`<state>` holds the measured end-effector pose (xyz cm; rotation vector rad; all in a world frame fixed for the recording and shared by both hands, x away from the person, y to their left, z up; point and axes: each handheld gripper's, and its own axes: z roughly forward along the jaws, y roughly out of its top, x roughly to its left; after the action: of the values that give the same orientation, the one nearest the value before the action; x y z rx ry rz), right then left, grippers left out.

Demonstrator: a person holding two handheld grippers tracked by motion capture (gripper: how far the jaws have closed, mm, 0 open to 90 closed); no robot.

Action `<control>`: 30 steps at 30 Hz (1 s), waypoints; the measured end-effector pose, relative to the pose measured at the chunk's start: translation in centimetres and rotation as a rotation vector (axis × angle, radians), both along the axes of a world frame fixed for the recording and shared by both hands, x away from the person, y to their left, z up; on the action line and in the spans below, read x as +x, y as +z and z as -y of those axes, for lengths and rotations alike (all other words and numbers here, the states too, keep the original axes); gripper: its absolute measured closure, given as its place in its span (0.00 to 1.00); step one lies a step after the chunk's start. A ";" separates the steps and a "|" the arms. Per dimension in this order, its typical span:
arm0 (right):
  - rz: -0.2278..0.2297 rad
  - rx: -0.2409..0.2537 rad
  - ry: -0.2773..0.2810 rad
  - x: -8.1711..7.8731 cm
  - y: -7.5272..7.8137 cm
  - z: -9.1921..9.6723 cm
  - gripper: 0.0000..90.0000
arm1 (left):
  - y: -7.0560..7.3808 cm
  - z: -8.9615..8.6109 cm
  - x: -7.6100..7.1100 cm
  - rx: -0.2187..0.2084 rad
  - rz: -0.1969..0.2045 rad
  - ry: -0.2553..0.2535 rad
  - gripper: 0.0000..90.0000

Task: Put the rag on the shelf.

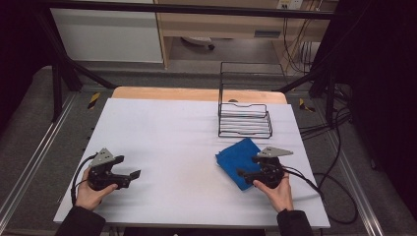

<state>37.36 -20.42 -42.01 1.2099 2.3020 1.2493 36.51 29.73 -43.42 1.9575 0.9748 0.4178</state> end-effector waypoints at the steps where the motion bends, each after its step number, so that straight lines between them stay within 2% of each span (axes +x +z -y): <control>1: 0.002 0.003 0.005 0.2 0.0 -0.4 0.22 | 0.0 0.0 0.0 0.001 -0.001 0.000 0.10; 5: -0.002 -0.024 0.027 0.7 0.1 -2.1 0.30 | 0.0 0.0 0.1 0.008 -0.002 -0.001 0.10; 8: 0.005 -0.065 0.043 1.2 -0.1 -3.5 0.36 | 0.0 0.0 0.0 0.008 -0.001 0.000 0.10; 9: 0.005 -0.065 0.043 1.2 -0.1 -3.5 0.36 | 0.0 0.0 0.0 0.008 -0.001 0.000 0.10; 11: 0.005 -0.098 0.051 1.9 -0.4 -4.9 0.41 | 0.0 -0.1 0.0 0.006 -0.001 0.001 0.10; 15: 0.000 -0.129 0.061 2.7 -1.0 -6.3 0.46 | 0.0 -0.1 0.0 0.008 -0.002 0.001 0.11; 18: -0.006 -0.185 0.066 3.6 -1.9 -7.6 0.51 | 0.0 -0.1 0.0 0.004 -0.001 0.002 0.11; 23: 0.021 -0.258 0.037 4.4 -2.4 -7.7 0.59 | 0.0 -0.2 0.0 0.007 -0.001 0.001 0.11; 26: 0.033 -0.260 0.027 4.7 -2.3 -7.6 0.62 | 0.0 -0.2 0.1 0.009 -0.002 0.000 0.11; 30: 0.016 -0.249 0.028 5.1 -2.5 -7.7 0.61 | 0.0 -0.2 0.0 0.010 -0.002 0.001 0.11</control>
<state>42.47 -12.74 -44.54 1.0811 2.3843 0.9406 36.56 29.93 -43.44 1.9672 0.9769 0.4218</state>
